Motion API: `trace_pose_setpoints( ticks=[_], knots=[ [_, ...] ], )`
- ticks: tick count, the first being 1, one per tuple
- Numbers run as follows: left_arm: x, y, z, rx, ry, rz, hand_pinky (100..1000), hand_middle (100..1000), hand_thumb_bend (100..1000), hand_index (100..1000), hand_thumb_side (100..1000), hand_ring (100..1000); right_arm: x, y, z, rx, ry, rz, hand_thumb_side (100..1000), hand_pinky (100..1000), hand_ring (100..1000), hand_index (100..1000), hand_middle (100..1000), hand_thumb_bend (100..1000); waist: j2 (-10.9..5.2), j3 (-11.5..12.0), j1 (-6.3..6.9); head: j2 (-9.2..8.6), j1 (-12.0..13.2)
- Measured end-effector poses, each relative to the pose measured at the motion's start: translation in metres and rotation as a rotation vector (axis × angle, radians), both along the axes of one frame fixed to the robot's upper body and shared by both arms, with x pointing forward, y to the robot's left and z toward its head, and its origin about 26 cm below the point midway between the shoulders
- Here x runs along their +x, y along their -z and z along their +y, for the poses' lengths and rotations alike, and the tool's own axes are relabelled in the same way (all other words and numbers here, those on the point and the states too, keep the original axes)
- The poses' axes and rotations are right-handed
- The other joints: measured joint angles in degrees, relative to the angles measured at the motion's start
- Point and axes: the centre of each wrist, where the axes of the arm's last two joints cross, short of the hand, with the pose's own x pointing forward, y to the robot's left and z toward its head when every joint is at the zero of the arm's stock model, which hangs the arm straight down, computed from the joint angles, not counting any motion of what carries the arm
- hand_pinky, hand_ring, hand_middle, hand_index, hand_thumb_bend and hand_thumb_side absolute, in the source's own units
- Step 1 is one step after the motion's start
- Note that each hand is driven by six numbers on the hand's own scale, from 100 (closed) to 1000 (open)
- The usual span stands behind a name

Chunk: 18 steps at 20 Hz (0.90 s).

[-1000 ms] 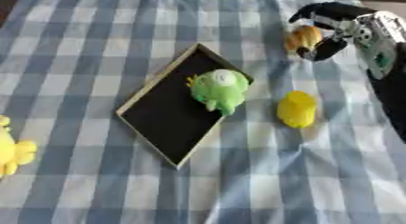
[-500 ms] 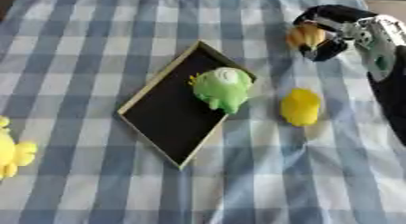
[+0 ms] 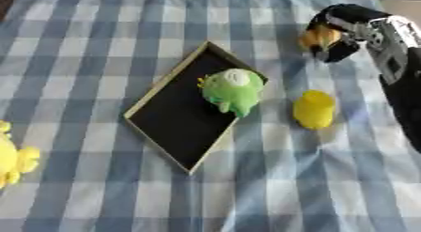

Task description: Pick up objects on the table and place them in the box.

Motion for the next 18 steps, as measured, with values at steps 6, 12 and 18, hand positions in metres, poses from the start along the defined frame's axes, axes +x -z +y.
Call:
trace_pose_setpoints(
  ticks=[6,12,18],
  knots=[
    [0.0,0.0,0.0,-0.003,0.001,0.001,708,696,232,812,760,832,-0.002,0.004,0.0,0.014,-0.003,-0.134,100,910,760,603,539,226,0.0,-0.22,0.0,0.02,-0.31],
    [0.0,0.002,-0.001,-0.01,0.002,0.003,708,696,234,813,757,831,-0.006,0.003,0.005,0.024,-0.06,-0.197,100,904,758,608,544,201,-0.09,-1.02,-0.06,0.35,-0.4],
    [0.0,0.002,-0.001,-0.011,0.001,0.004,709,696,236,814,756,831,-0.027,-0.013,0.011,0.034,-0.183,-0.206,100,896,760,622,548,100,-1.16,-1.89,-0.5,0.6,0.0]
  ],
)
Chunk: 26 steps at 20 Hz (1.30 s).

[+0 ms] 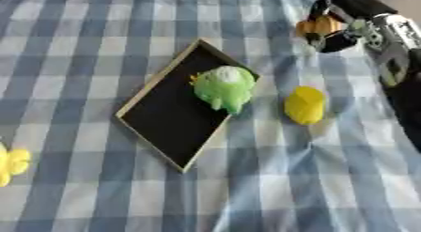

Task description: Pick up objects on the table and place them in the box.

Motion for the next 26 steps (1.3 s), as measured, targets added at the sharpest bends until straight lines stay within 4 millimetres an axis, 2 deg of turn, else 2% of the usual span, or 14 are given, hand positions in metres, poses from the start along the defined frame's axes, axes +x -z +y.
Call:
trace_pose_setpoints(
  ticks=[6,15,21,26],
  knots=[
    [0.0,0.0,0.0,0.0,0.0,0.0,710,696,237,814,753,831,-0.036,-0.023,0.033,0.043,-0.212,0.021,100,891,762,634,553,100,-0.48,-0.2,-0.16,0.42,0.14],
    [0.001,-0.002,-0.001,-0.005,0.011,-0.005,711,697,240,814,747,832,-0.086,-0.06,0.118,-0.012,-0.513,0.046,100,889,756,637,559,100,-1.39,0.2,-0.16,1.36,0.03],
    [0.002,-0.003,-0.003,-0.003,0.025,-0.005,712,697,243,813,745,832,-0.09,-0.065,0.168,-0.064,-0.646,0.096,100,887,759,645,565,100,-1.8,0.76,-0.16,1.92,-0.52],
    [0.003,-0.005,-0.004,-0.006,0.032,-0.01,712,697,243,813,746,832,-0.081,-0.055,0.196,-0.082,-0.713,0.155,100,885,762,647,567,100,-1.86,1.35,-0.2,1.99,-0.96]
  ],
)
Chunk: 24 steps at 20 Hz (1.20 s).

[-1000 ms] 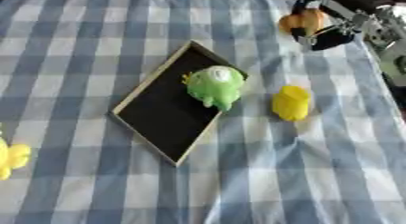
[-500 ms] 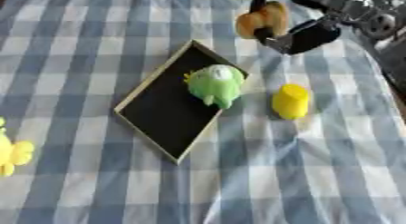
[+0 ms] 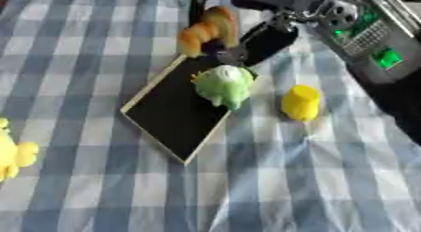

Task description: Pick up objects on the table and place them in the box.

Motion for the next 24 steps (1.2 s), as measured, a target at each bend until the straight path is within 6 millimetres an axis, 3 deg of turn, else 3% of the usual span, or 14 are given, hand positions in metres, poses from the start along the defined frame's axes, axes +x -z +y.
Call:
trace_pose_setpoints(
  ticks=[8,14,20,22,24],
  knots=[
    [0.0,0.0,0.0,-0.006,0.005,0.003,712,698,243,813,748,833,0.01,0.024,0.028,-0.056,-0.014,0.007,100,886,771,659,586,100,0.0,0.44,-0.26,0.28,-0.05],
    [0.0,0.002,-0.002,-0.013,0.01,0.006,711,697,241,813,751,833,0.022,0.056,0.04,-0.152,0.012,0.001,100,886,790,683,613,100,0.0,0.58,-0.26,0.28,-0.05],
    [0.0,0.002,-0.003,-0.014,0.013,0.009,711,697,240,812,754,833,0.032,0.077,0.044,-0.225,0.039,-0.021,100,889,852,768,725,124,0.0,0.43,-0.26,0.36,-0.03],
    [0.0,0.002,-0.003,-0.016,0.014,0.009,711,696,241,812,753,833,0.033,0.081,0.044,-0.256,0.045,-0.034,468,921,931,860,836,100,0.0,0.39,-0.26,0.37,-0.02],
    [0.0,0.003,-0.003,-0.019,0.015,0.01,710,696,241,812,753,833,0.034,0.084,0.043,-0.287,0.056,-0.048,520,936,958,880,866,109,0.0,0.35,-0.26,0.38,-0.01]
  ],
)
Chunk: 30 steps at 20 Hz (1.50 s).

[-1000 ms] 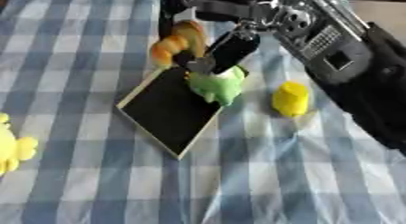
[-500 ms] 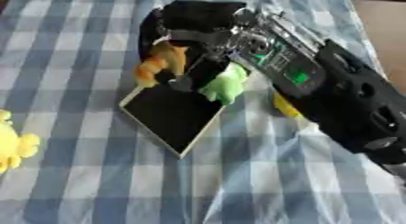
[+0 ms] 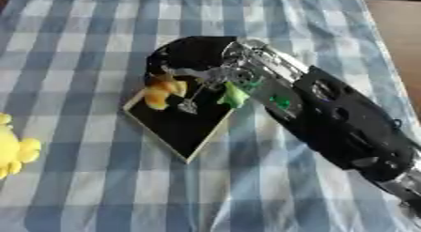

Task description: Pick up objects on the table and place them in the box.

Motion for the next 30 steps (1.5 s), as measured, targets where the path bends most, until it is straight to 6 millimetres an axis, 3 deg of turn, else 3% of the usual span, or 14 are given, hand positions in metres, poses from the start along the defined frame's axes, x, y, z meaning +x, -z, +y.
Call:
trace_pose_setpoints(
  ticks=[3,9,12,17,20,24,30],
  knots=[
    [0.0,0.001,0.0,-0.004,0.001,0.001,710,695,242,812,751,833,0.0,-0.003,-0.001,-0.026,0.011,-0.044,517,947,975,892,883,128,0.0,-0.09,0.0,0.01,0.03],
    [0.0,0.001,0.0,-0.005,-0.001,0.003,711,695,243,812,751,833,-0.014,-0.026,-0.01,0.068,0.022,-0.11,391,935,962,884,863,100,0.0,-0.59,0.0,0.04,0.33],
    [-0.001,0.002,0.0,-0.006,-0.004,0.004,711,695,243,812,749,834,-0.028,-0.046,-0.028,0.171,0.061,-0.131,329,931,951,876,851,100,0.0,-1.08,0.0,0.05,0.73],
    [-0.001,0.002,0.002,-0.008,-0.016,0.002,710,694,242,812,749,834,-0.061,-0.065,-0.075,0.272,0.172,-0.154,313,932,946,874,849,100,0.0,-1.98,-0.07,0.07,1.71],
    [-0.001,0.002,0.002,-0.008,-0.018,0.002,711,694,240,812,749,834,-0.07,-0.06,-0.103,0.273,0.244,-0.158,324,932,946,875,850,100,0.0,-2.28,-0.07,0.07,2.15],
    [-0.001,0.002,0.003,-0.008,-0.023,0.0,710,694,240,812,749,835,-0.078,-0.039,-0.138,0.256,0.338,-0.135,322,935,954,886,857,100,0.0,-2.7,-0.07,0.06,2.72],
    [-0.002,0.002,0.004,-0.009,-0.029,-0.004,710,694,238,812,750,835,-0.088,-0.01,-0.167,0.25,0.441,-0.072,363,938,969,908,856,100,0.0,-3.16,-0.07,0.05,3.27]
  ],
)
